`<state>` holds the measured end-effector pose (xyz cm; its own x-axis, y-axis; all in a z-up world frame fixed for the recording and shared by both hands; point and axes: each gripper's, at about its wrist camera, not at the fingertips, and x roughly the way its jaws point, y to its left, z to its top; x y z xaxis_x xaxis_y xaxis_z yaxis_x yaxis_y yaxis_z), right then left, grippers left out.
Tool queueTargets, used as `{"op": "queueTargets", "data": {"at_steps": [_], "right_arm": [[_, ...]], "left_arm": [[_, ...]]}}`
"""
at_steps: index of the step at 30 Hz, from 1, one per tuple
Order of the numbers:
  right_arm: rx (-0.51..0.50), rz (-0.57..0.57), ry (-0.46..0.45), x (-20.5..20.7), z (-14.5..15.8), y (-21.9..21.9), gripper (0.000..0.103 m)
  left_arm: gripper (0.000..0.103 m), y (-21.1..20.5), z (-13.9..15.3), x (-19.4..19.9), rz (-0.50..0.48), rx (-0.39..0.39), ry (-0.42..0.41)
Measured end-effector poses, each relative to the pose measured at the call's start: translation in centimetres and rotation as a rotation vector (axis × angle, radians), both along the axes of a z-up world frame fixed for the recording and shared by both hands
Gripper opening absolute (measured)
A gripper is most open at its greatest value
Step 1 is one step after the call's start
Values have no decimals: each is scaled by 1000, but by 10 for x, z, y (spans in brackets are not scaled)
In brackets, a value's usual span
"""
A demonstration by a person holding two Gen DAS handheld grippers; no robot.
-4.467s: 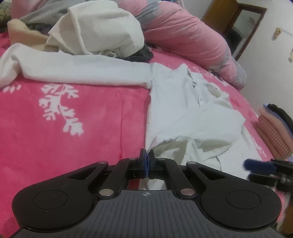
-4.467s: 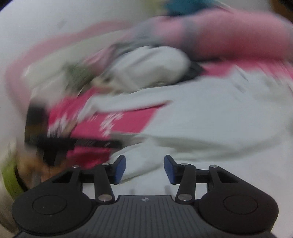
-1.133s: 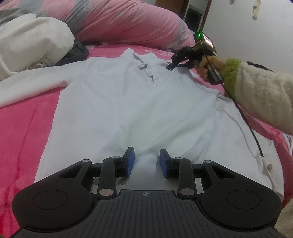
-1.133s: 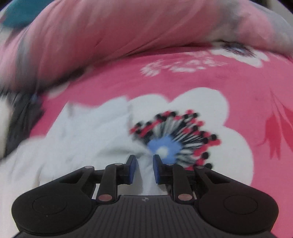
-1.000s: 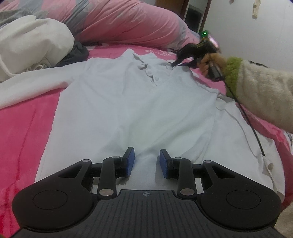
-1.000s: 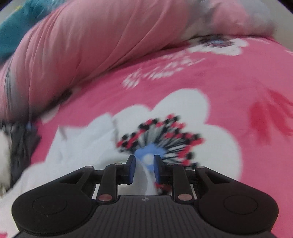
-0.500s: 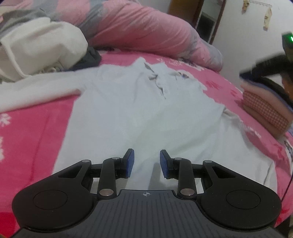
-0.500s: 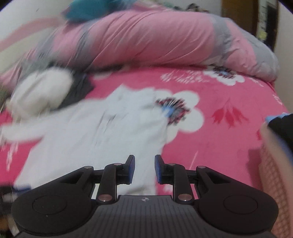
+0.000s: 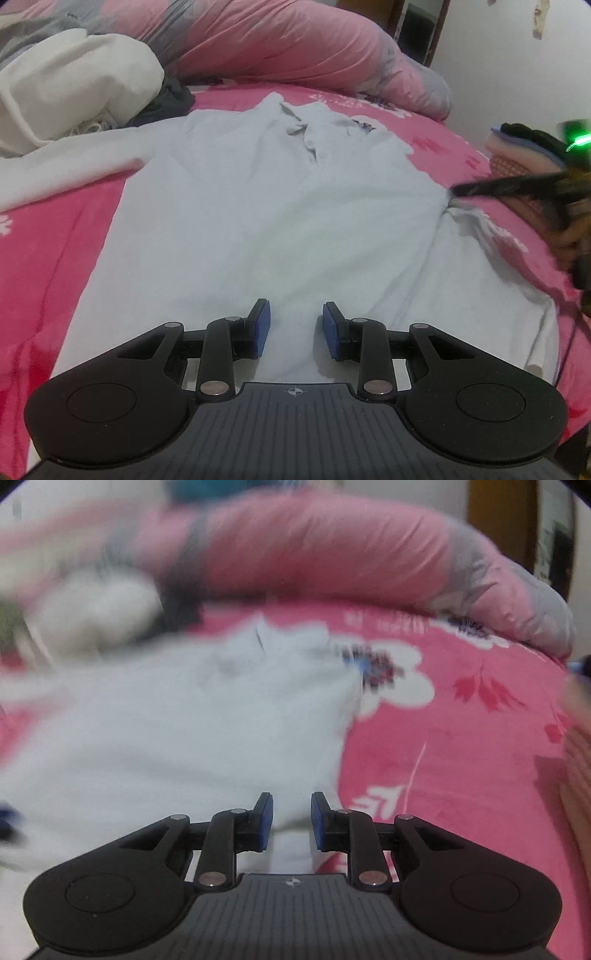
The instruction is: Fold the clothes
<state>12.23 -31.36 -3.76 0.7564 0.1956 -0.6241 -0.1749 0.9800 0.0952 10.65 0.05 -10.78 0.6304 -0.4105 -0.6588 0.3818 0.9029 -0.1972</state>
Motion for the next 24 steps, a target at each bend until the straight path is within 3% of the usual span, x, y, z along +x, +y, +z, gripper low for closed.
{"op": "queueTargets", "data": {"at_steps": [1, 6, 9, 12, 15, 18, 22, 24], "right_arm": [[4, 0, -13, -4, -3, -1, 25], [83, 134, 127, -65, 11, 25, 37], [-62, 206, 302, -93, -19, 51, 36], [-196, 269, 338, -152, -19, 38, 36], [-277, 168, 378, -195, -2, 8, 37], [-248, 36, 344, -213, 18, -11, 37], [-108, 25, 171, -202, 43, 4, 37], [-29, 49, 127, -177, 48, 16, 37]], "left_arm": [[31, 0, 1, -3, -5, -3, -5], [32, -4, 4, -14, -29, -4, -23], [32, -7, 0, -17, -19, 2, -19], [32, -4, -2, -20, -16, -3, -14], [32, -1, -2, -21, -14, -10, -8], [32, 1, -1, -22, -13, -15, -5], [32, 4, 4, -30, 7, -18, 18], [32, 12, 12, -36, 23, -42, 22]]}}
